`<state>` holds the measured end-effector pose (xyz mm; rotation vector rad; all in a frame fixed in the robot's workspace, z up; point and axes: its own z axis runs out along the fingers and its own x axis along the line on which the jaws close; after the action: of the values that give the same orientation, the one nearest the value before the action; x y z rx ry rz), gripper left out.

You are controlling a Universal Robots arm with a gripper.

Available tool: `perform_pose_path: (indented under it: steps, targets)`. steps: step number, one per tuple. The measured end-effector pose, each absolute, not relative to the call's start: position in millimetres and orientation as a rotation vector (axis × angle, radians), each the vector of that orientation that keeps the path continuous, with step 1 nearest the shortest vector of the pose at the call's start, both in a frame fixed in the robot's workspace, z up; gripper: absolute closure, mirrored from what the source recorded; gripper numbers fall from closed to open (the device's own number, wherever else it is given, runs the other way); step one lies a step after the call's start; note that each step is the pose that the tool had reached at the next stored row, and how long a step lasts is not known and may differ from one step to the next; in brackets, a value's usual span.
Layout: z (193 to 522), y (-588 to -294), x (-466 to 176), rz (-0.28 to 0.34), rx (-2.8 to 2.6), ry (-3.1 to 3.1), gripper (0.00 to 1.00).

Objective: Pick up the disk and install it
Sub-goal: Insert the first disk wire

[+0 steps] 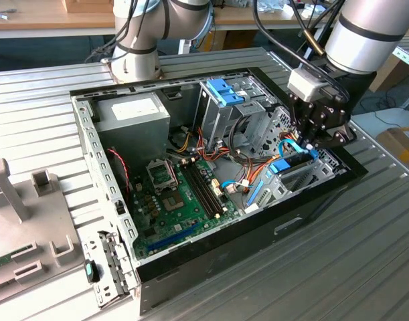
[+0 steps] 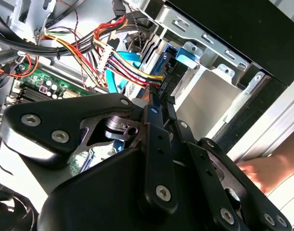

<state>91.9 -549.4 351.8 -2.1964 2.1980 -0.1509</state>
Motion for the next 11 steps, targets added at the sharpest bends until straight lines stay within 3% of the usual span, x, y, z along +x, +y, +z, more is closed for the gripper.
perform_pose_path:
  steps: [2,4,11]
  targets:
    - [351.8,-549.4,91.9,-0.167,-2.2,2.208,0.82]
    - [351.8,-549.4,91.9,-0.137,-2.186,2.197,0.82]
    - [351.4,-551.6,91.9,-0.137,-2.186,2.197,0.82]
